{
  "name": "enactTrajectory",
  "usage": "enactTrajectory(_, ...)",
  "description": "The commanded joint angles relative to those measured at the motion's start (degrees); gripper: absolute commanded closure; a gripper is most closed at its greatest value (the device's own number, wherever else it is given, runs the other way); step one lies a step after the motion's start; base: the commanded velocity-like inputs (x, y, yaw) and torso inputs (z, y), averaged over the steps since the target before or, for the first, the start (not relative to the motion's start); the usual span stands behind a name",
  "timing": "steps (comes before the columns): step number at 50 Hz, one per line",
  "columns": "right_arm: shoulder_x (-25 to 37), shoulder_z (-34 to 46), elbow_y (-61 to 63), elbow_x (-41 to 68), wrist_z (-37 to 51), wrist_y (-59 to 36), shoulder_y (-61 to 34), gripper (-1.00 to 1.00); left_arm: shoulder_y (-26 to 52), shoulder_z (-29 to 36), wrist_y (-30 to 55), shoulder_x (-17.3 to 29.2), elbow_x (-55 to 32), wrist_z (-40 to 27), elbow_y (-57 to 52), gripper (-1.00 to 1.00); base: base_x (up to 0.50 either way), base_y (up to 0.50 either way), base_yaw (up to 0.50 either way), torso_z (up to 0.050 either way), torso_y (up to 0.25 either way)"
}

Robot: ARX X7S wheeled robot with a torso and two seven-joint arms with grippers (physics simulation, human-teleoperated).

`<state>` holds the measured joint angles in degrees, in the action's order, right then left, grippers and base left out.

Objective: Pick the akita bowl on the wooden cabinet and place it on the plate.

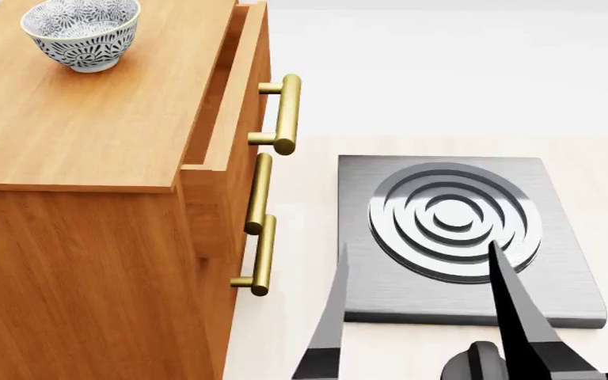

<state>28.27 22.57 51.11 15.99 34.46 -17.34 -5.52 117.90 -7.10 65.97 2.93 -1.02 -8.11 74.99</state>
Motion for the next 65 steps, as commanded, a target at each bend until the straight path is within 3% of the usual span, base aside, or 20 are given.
enactTrajectory(1, 0.04, 0.36, -0.27, -0.01, 0.05, 0.01, -0.15, -1.0, 1.26, 3.32, 0.38, 0.68, 2.39, -0.02, -0.01, -1.0, 0.0, 0.0, 0.0, 0.0, 0.0)
enactTrajectory(12, 0.03, 0.78, -0.53, -0.08, 0.05, 0.01, -0.39, -1.0, 1.89, 9.9, -0.02, 0.91, 2.38, 0.19, -0.01, -1.0, 0.0, 0.0, 0.0, 0.0, 0.0)
enactTrajectory(15, 0.0, 0.89, -0.65, -0.14, 0.07, 0.01, -0.47, -1.0, 1.31, 14.34, -0.6, 0.15, 3.47, 2.91, -0.01, -1.0, 0.0, 0.0, 0.0, 0.0, 0.0)
enactTrajectory(20, 0.03, 0.95, -0.7, -0.12, 0.13, 0.1, -0.46, -1.0, 0.79, 16.14, -1.13, -0.19, 2.29, 4.54, -0.01, -1.0, 0.0, 0.0, 0.0, 0.0, 0.0)
enactTrajectory(37, 0.12, 1.29, -0.99, -0.14, 0.21, 0.29, -0.55, -1.0, 0.37, 19.84, -4.6, -0.79, 1.95, 8.7, -0.01, -1.0, 0.0, 0.0, 0.0, 0.0, 0.0)
enactTrajectory(53, 0.26, 1.39, -1.15, 0.05, 0.29, 0.49, -0.62, -1.0, 0.33, 19.66, -5.91, -0.49, 0.94, 7.79, -0.02, -1.0, 0.0, 0.0, 0.0, 0.0, 0.0)
enactTrajectory(65, 0.43, 1.44, -1.11, 0.15, 0.42, 0.53, -0.63, -1.0, 0.06, 19.8, -6.04, -0.47, 0.8, 8.61, -0.02, -1.0, 0.0, 0.0, 0.0, 0.0, -0.238)
